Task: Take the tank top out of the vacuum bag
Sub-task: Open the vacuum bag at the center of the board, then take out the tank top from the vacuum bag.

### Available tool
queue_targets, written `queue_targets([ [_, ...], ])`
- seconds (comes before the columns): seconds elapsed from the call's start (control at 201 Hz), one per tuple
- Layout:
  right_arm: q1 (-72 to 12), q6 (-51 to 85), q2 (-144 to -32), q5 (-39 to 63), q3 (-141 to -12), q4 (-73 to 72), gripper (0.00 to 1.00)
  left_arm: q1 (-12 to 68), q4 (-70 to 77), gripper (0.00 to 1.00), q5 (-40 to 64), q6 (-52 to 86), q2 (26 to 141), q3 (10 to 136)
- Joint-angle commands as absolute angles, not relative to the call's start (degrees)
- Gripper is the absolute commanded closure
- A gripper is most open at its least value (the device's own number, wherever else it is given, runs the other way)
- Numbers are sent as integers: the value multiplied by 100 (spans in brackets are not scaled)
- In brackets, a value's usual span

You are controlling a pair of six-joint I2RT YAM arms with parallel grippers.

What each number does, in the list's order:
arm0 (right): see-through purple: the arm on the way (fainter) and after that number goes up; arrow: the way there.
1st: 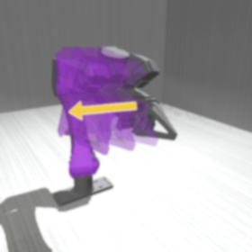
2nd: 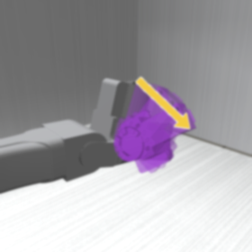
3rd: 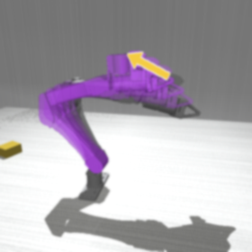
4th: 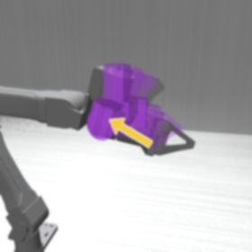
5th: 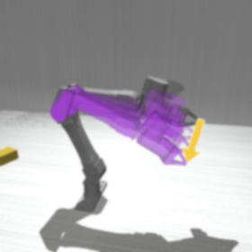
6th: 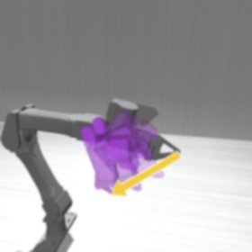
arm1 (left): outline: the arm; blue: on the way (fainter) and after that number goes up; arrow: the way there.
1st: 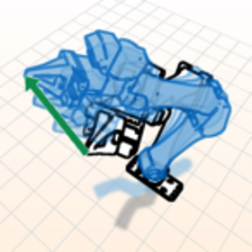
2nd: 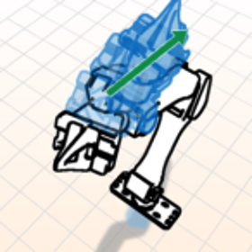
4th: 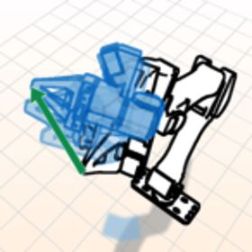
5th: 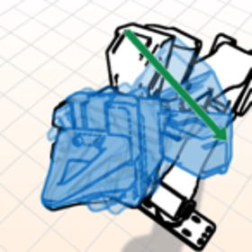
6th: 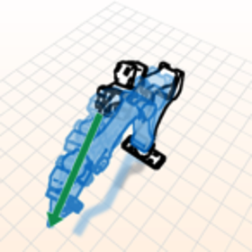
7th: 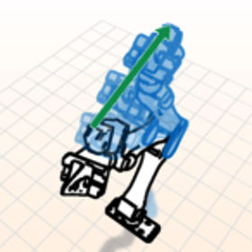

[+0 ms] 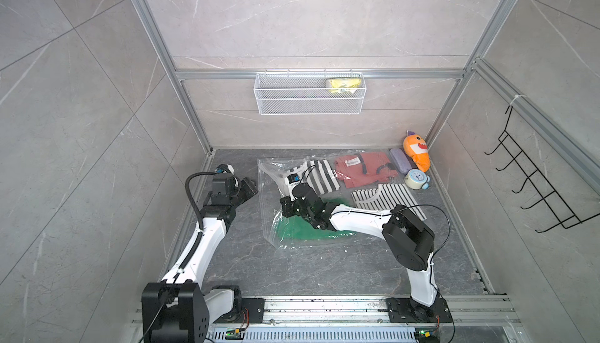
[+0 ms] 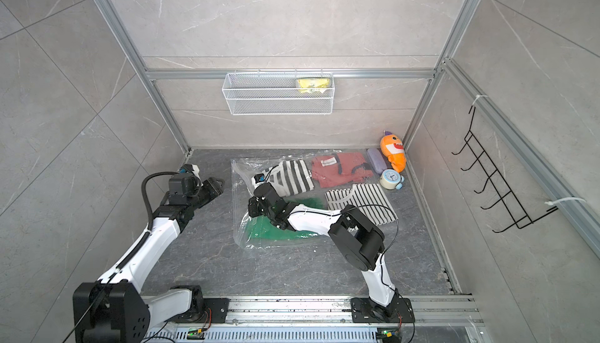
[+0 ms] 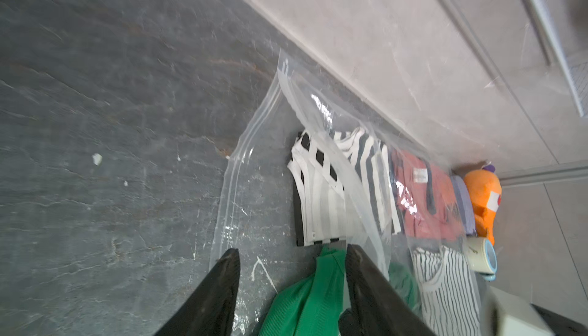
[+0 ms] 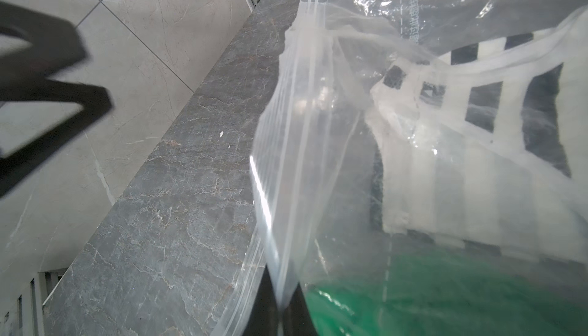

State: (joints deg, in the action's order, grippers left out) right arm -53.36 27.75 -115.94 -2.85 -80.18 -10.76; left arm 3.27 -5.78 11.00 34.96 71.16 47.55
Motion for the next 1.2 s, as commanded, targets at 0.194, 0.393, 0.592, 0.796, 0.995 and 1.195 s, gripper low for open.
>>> queue_targets([
  [0.194,-5440,2329,-11248,-364,-8226,-840,100,365,420,43,2187,3507,8430,4847],
  [0.393,-5438,2329,-11143,-448,-8107,-954,100,535,642,42,2268,3492,9047,4941],
  [0.592,-5440,2354,-11101,-520,-8034,-1072,100,714,812,41,2378,3505,9432,5053],
  [0.796,-5440,2377,-10980,-598,-7900,-1246,100,755,980,39,2466,3536,9754,5176],
  [0.995,-5430,2399,-10937,-633,-7824,-1412,100,959,1125,39,2585,3566,10086,5412],
  [1.195,-5424,2447,-10942,-602,-7788,-1526,100,1137,1192,37,2625,3630,10547,5659],
])
